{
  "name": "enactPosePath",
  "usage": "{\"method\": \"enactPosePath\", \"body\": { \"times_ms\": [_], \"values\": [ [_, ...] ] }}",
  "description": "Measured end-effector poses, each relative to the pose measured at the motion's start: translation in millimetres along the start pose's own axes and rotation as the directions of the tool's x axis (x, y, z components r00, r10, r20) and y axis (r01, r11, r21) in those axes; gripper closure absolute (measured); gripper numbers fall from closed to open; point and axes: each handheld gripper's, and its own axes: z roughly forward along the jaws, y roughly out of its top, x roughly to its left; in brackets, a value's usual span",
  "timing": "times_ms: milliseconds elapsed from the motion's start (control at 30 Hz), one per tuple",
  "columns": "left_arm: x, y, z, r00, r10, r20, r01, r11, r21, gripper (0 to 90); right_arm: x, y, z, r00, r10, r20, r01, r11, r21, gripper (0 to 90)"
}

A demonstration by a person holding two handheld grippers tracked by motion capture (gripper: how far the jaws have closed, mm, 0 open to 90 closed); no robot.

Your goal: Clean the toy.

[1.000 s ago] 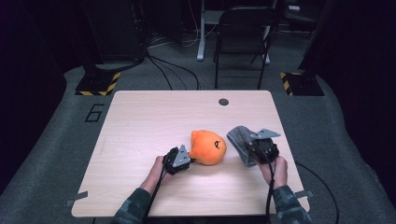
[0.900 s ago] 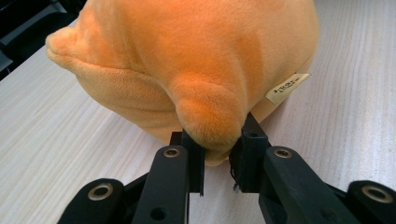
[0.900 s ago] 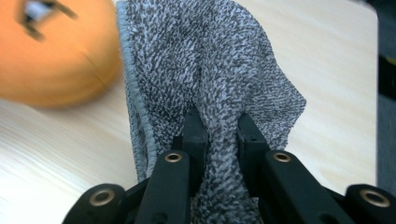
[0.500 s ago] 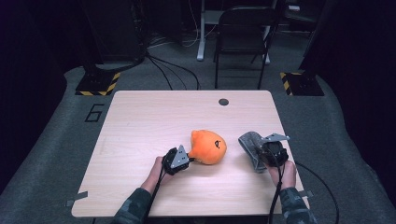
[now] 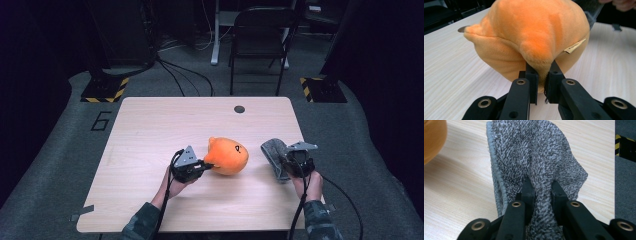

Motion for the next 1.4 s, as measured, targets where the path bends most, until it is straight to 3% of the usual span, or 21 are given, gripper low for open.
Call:
{"method": "enactPosePath", "body": {
  "times_ms": [133,300,400,567,633,767,800,833,867,900,933,967,1000,1033,1100,1133,1267,1400],
  "values": [
    [-3.0,9.9,-2.9,0.9967,-0.072,0.038,0.072,0.9974,0.006,82.6,0.4,1.1,-1.0,1.0000,0.004,0.006,-0.004,1.000,-0.004,77.6],
    [-6.1,20.2,-5.5,0.9750,-0.203,0.091,0.201,0.9792,0.025,82.3,0.0,1.5,-1.7,1.0000,-0.003,0.004,0.003,1.000,-0.006,77.6],
    [-8.4,24.5,-6.1,0.9640,-0.249,0.094,0.245,0.9684,0.045,82.3,-0.3,1.6,-2.0,1.0000,0.000,0.001,0.001,1.000,-0.007,77.6],
    [-6.1,25.9,-5.9,0.9337,-0.343,0.104,0.336,0.9388,0.073,82.1,0.9,2.8,-1.9,0.9999,0.004,0.012,-0.004,1.000,-0.011,77.6],
    [-3.7,24.9,-5.1,0.9244,-0.368,0.100,0.361,0.9287,0.087,82.0,1.8,3.5,-2.4,0.9999,0.000,0.014,0.000,1.000,-0.007,77.5],
    [2.7,18.7,-0.9,0.8940,-0.432,0.119,0.421,0.9007,0.109,82.0,3.9,4.8,-2.2,0.9999,-0.003,0.012,0.003,1.000,0.003,77.5],
    [3.8,16.9,1.0,0.8906,-0.438,0.122,0.426,0.8974,0.115,81.9,4.5,4.9,-2.1,0.9999,-0.003,0.017,0.003,1.000,0.000,77.5],
    [4.6,14.9,3.1,0.8921,-0.437,0.113,0.424,0.8972,0.122,81.9,4.9,5.4,-2.6,0.9999,-0.009,0.015,0.009,1.000,0.000,77.5],
    [5.1,12.8,5.4,0.8888,-0.446,0.106,0.432,0.8923,0.132,81.9,5.8,5.8,-3.0,0.9997,-0.012,0.020,0.012,1.000,-0.003,77.5],
    [5.6,10.5,8.0,0.8921,-0.441,0.097,0.427,0.8934,0.141,81.9,6.4,6.4,-3.6,0.9996,-0.021,0.018,0.021,1.000,-0.009,77.5],
    [6.0,8.2,10.6,0.8913,-0.445,0.085,0.430,0.8902,0.149,81.9,7.6,7.0,-4.5,0.9996,-0.020,0.021,0.020,1.000,-0.013,77.5],
    [7.3,5.0,13.7,0.8879,-0.452,0.085,0.435,0.8856,0.162,81.8,8.8,8.0,-6.0,0.9994,-0.028,0.019,0.029,1.000,-0.010,77.5],
    [8.0,3.2,15.5,0.8895,-0.450,0.078,0.434,0.8855,0.167,81.8,10.8,9.7,-8.0,0.9994,-0.034,0.013,0.034,0.999,-0.019,77.5],
    [8.7,0.6,18.1,0.8844,-0.461,0.074,0.443,0.8791,0.175,81.7,12.2,10.8,-9.2,0.9992,-0.040,0.009,0.040,0.999,-0.026,77.5],
    [9.6,-1.8,20.2,0.8804,-0.468,0.080,0.449,0.8760,0.175,81.7,18.9,15.8,-16.1,0.9980,-0.064,-0.002,0.064,0.997,-0.048,77.5],
    [10.0,-1.8,20.3,0.8825,-0.464,0.078,0.446,0.8778,0.174,81.6,24.0,19.2,-20.6,0.9975,-0.071,-0.010,0.070,0.996,-0.064,77.5],
    [10.3,-1.8,19.9,0.8833,-0.463,0.075,0.446,0.8785,0.172,81.3,58.2,37.3,-38.4,0.9885,-0.140,-0.057,0.132,0.984,-0.121,77.4],
    [9.4,-2.2,20.3,0.8857,-0.459,0.071,0.443,0.8809,0.167,81.1,106.5,53.0,-42.4,0.9609,-0.263,-0.087,0.251,0.959,-0.131,77.3]
  ]
}}
